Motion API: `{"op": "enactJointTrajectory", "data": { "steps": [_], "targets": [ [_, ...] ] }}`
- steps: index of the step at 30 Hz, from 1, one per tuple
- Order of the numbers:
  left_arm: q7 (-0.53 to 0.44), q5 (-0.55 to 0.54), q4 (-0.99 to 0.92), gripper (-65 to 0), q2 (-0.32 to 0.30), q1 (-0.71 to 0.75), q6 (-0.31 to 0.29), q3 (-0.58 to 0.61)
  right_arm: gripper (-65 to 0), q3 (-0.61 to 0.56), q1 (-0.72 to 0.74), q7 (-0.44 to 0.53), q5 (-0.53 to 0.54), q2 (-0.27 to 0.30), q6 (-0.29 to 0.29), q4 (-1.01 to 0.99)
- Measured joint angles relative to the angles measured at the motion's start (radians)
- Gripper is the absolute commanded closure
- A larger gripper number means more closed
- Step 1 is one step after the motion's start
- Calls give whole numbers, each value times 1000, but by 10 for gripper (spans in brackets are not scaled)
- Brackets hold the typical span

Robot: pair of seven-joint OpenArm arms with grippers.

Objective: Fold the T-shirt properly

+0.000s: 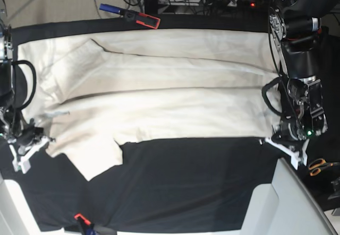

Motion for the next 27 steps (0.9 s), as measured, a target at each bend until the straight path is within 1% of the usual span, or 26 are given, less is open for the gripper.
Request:
{"op": "enactJointTrajectory", "data": {
  "steps": [2,4,10,14,17,20,27],
  "targets": [
    [12,1,35,0,0,-1,-1,0,0,43,2,0,0,1,4,0],
    [33,3,60,0,0,-3,-1,0,0,60,3,-1,-1,4,3,0],
    [37,4,117,0,-2,-9,-1,1,0,62,18,-3,-4,5,8,8],
    [38,-2,117,0,-21,-9,-1,3,0,62,0,-7,-5,6,7,108],
    [44,0,135,0,-27,-11,-1,3,0,62,2,-8,-1,5,7,147],
    [46,0,145,0,-31,-22,-1,3,0,62,2,-55,-1,6,0,148],
    [55,-3,145,0,-31,-9,-1,4,0,64,-2,-56,-1,5,0,147]
  ]
}}
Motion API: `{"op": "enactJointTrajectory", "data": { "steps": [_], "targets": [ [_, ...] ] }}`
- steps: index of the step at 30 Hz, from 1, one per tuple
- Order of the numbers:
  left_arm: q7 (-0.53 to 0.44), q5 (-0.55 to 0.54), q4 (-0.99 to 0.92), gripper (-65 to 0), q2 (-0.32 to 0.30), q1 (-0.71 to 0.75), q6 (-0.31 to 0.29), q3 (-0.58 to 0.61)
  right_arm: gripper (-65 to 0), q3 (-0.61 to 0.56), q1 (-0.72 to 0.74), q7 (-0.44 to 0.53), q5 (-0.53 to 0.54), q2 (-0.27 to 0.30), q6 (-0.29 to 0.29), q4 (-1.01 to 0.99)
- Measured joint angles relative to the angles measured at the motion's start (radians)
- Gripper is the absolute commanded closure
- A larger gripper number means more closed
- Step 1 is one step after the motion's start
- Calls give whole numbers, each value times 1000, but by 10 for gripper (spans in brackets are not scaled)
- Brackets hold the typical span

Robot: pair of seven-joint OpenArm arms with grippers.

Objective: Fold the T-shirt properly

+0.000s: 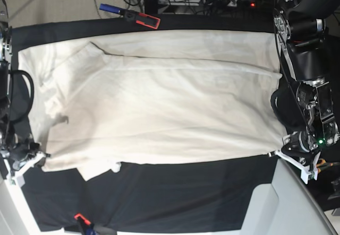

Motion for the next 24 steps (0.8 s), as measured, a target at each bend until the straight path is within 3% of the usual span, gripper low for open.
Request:
{"op": "enactJointTrajectory", "data": {
  "steps": [24],
  "targets": [
    [31,0,214,0,3,191,0,-4,0,1,-86,1,1,14,8,-2]
  ]
}}
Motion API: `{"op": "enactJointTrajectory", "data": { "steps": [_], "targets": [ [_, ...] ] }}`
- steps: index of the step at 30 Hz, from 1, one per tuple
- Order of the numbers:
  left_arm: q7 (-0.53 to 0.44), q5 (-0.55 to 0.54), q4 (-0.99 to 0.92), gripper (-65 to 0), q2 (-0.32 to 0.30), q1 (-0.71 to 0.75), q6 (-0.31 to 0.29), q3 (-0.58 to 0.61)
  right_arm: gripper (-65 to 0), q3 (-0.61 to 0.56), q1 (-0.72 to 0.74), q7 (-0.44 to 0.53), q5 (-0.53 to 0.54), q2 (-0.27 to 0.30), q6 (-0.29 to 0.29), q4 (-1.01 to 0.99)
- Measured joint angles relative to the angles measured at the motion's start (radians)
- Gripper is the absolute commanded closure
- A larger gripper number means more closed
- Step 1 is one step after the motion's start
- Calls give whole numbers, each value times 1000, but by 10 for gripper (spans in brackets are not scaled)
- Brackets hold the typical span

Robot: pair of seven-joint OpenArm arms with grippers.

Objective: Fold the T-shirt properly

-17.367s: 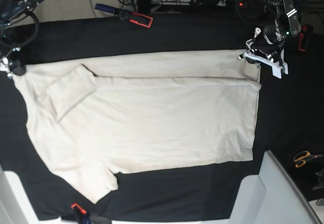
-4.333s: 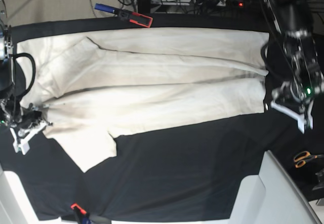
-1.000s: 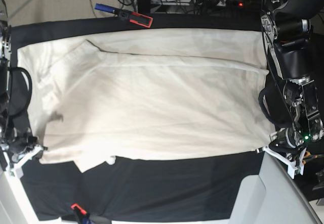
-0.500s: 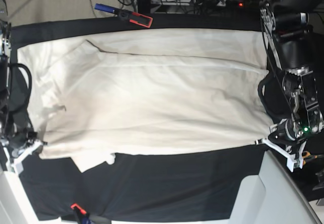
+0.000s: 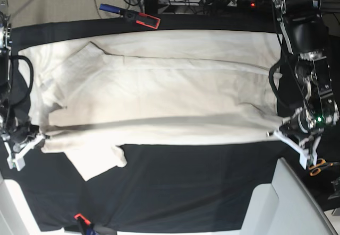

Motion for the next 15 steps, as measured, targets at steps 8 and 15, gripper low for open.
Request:
{"op": "enactJointTrajectory", "data": {
  "steps": [8,15],
  "targets": [
    [0,1,60,0,0,109,0,0,0,53,-72,-35,-1,-6,0,17],
    [0,0,82,0,3,183,0,8,0,85,-158,-110,-1,-4,-1,197]
  ]
}}
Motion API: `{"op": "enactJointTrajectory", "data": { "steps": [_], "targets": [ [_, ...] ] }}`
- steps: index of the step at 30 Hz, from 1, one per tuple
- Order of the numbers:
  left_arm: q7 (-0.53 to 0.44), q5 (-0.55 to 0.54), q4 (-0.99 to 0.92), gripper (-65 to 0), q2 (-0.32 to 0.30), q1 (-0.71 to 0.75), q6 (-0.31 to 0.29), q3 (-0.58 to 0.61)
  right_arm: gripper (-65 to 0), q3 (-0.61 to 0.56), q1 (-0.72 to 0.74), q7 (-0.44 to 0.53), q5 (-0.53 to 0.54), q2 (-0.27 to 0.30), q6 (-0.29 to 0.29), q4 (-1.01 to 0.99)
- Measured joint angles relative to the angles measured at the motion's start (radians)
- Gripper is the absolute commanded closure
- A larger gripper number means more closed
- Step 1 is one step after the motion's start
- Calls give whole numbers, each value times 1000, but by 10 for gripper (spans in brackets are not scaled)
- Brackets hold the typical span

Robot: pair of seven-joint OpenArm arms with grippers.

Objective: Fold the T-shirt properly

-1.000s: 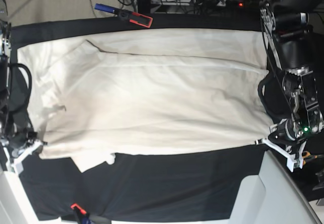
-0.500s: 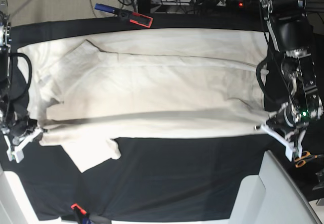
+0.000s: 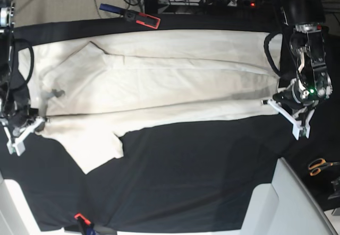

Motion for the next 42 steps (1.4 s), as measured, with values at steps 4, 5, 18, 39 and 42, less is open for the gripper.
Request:
{"op": "enactJointTrajectory", "data": {
  "steps": [4,5,18,39,42],
  "targets": [
    [-1,4,12,0,-1,-7,0,0,0,0,-20,-4,0,-2,-4,45],
    [-1,3,13,0,-1,-20,0,0,0,0,-22,-4,0,-3,-7,45],
    [0,4,13,0,-9,-122,-3,-1,0,0,12,-27,-4,-7,-7,111],
    [0,4,13,0,-26,-108,-3,-1,0,33,55,-29,-6,6,-2,111],
    [-9,4,13,0,-25,-83,-3,2,0,33,31,-27,-8,13,-10,111]
  ]
}}
